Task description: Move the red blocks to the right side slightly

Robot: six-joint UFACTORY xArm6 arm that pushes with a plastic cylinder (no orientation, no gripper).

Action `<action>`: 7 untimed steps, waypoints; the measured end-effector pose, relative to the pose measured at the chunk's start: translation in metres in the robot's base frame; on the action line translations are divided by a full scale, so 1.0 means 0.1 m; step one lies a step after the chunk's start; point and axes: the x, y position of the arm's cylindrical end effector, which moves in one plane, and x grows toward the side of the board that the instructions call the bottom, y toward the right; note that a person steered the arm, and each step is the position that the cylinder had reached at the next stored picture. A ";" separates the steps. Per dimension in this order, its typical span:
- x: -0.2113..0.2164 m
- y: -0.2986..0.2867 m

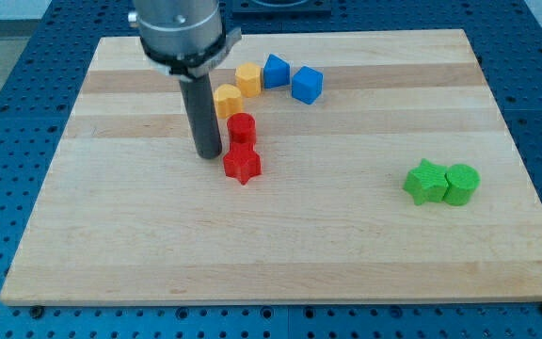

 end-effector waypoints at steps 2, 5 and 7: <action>0.25 0.05; 0.05 0.66; 0.38 0.72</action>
